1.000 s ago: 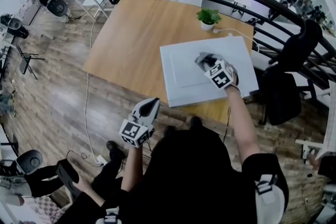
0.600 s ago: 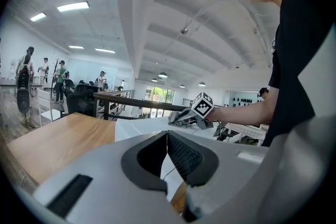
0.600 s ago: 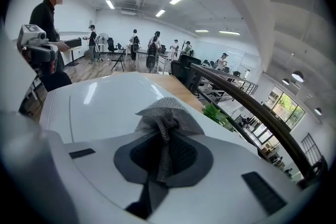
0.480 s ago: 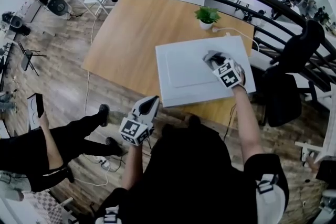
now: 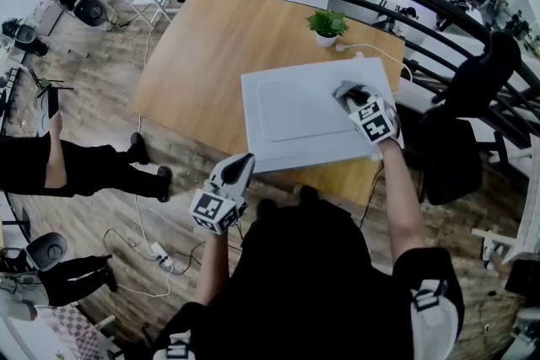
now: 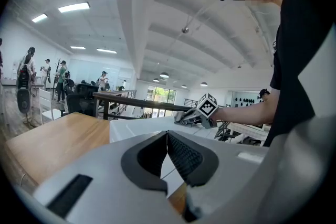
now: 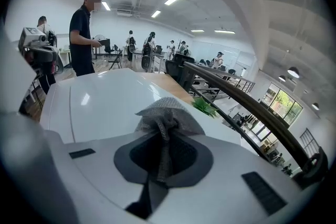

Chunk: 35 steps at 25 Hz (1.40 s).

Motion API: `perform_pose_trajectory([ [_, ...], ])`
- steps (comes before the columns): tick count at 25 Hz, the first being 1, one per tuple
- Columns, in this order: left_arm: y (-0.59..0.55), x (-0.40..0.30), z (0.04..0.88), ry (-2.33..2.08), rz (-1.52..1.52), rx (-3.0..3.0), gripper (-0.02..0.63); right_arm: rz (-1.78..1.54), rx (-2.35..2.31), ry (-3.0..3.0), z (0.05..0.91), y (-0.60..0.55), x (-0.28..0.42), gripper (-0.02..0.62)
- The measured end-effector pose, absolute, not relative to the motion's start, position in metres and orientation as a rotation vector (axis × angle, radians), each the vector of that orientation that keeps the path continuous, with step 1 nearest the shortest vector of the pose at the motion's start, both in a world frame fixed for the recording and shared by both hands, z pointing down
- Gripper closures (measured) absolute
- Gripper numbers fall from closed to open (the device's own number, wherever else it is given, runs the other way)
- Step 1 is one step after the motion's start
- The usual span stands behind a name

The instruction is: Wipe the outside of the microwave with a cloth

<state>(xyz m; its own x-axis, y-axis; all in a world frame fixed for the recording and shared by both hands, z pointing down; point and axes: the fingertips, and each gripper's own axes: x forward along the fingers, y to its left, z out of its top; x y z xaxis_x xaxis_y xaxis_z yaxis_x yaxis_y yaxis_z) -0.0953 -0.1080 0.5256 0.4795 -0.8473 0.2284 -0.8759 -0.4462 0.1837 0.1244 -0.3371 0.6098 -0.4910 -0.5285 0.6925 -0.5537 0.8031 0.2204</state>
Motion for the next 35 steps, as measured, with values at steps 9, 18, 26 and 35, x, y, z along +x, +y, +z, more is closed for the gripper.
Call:
perform_pose_trajectory([
  [9,-0.112,-0.079,0.531,-1.466,0.148,2.458,0.603,0.052,0.839,-2.17,0.609,-0.349,0.165,0.577],
  [18,-0.122,-0.061,0.527,-1.478,0.156,2.441,0.603,0.068,0.876,-2.169,0.61,-0.36,0.196,0.577],
  [26,-0.122,-0.052,0.526,-1.496,0.165,2.451,0.603,0.094,0.909,-2.178,0.608,-0.367,0.217,0.577],
  [35,-0.119,-0.041,0.527,-1.502,0.166,2.458,0.603,0.078,0.957,-2.206,0.598,-0.38,0.238,0.577],
])
